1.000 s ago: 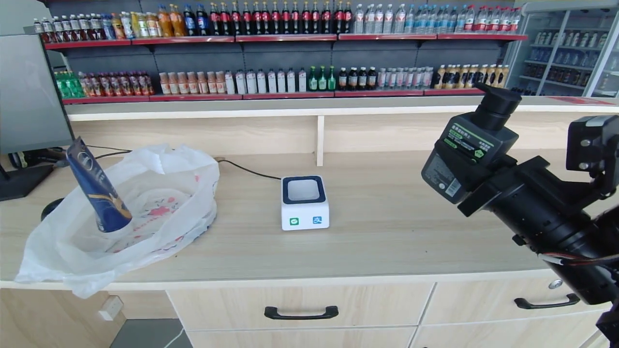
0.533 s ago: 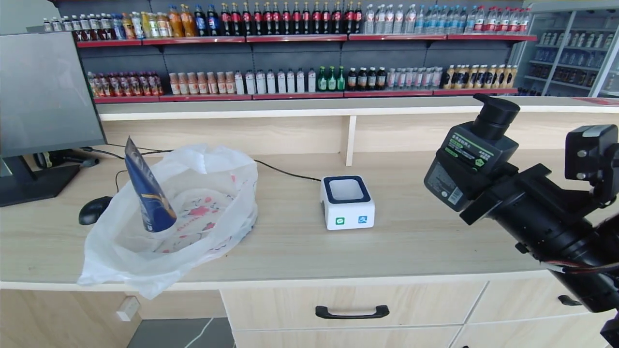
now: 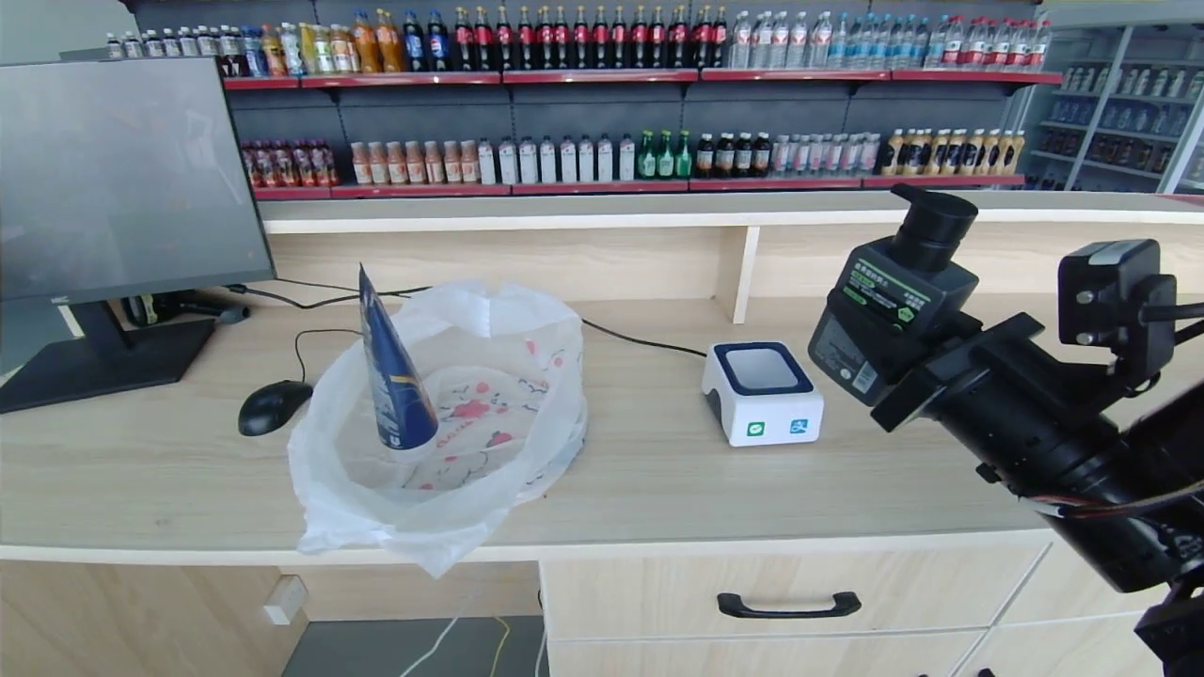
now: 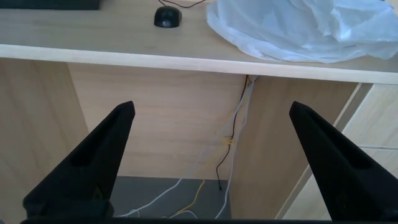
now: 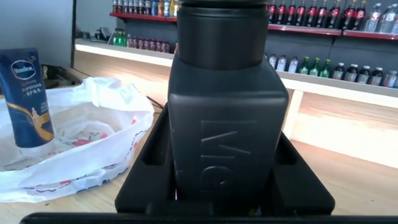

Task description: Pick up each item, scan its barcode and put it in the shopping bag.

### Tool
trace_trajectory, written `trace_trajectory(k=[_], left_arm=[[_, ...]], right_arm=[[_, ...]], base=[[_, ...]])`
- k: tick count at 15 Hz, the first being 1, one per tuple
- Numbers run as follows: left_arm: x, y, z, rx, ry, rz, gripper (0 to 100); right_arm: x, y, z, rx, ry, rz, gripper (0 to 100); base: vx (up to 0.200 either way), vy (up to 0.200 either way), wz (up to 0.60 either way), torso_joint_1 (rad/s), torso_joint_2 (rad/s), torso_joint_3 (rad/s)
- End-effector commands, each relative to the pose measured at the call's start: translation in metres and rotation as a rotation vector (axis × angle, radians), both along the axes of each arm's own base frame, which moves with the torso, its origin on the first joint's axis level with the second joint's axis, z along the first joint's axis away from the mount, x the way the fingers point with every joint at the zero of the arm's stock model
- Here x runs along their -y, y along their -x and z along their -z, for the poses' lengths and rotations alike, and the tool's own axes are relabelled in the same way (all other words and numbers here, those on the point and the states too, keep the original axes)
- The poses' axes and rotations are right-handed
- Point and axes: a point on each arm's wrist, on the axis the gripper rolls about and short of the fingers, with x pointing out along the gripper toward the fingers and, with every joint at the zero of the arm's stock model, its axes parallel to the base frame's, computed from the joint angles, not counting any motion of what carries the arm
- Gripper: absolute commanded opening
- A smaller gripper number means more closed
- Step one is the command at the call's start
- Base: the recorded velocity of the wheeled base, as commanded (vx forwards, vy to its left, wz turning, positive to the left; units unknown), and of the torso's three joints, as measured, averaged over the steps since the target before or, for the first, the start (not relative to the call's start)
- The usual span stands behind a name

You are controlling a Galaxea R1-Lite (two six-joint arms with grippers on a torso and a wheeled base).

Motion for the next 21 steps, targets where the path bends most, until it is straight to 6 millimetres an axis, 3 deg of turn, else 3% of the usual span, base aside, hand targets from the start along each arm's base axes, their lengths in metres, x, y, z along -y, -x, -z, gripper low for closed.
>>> trace_trajectory(k=[1, 9, 11, 15, 21], left_arm=[[0.0, 0.0, 0.0, 0.0, -0.005, 0.0, 100], [0.0, 0.0, 0.0, 0.0, -0.003, 0.0, 100], [0.0, 0.0, 0.0, -0.001, -0.003, 0.0, 100], [0.0, 0.0, 0.0, 0.0, -0.003, 0.0, 100], [0.0, 0.0, 0.0, -0.001, -0.003, 0.0, 100]], right_arm=[[-0.004, -0.008, -0.001, 0.018, 0.013, 0.01, 0], [-0.019, -0.038, -0.001, 0.185, 0.267, 0.051, 0], [-0.014, -0.048, 0.01, 0.267, 0.458, 0.043, 0], [-0.006, -0.074, 0.025, 0.378, 0.622, -0.048, 0], [-0.019, -0.113, 0.044, 0.507, 0.704, -0.207, 0]], base=[[0.0, 0.0, 0.0, 0.0, 0.0, 0.0], [0.0, 0.0, 0.0, 0.0, 0.0, 0.0], [0.0, 0.0, 0.0, 0.0, 0.0, 0.0], [0.0, 0.0, 0.0, 0.0, 0.0, 0.0], [0.0, 0.0, 0.0, 0.0, 0.0, 0.0]])
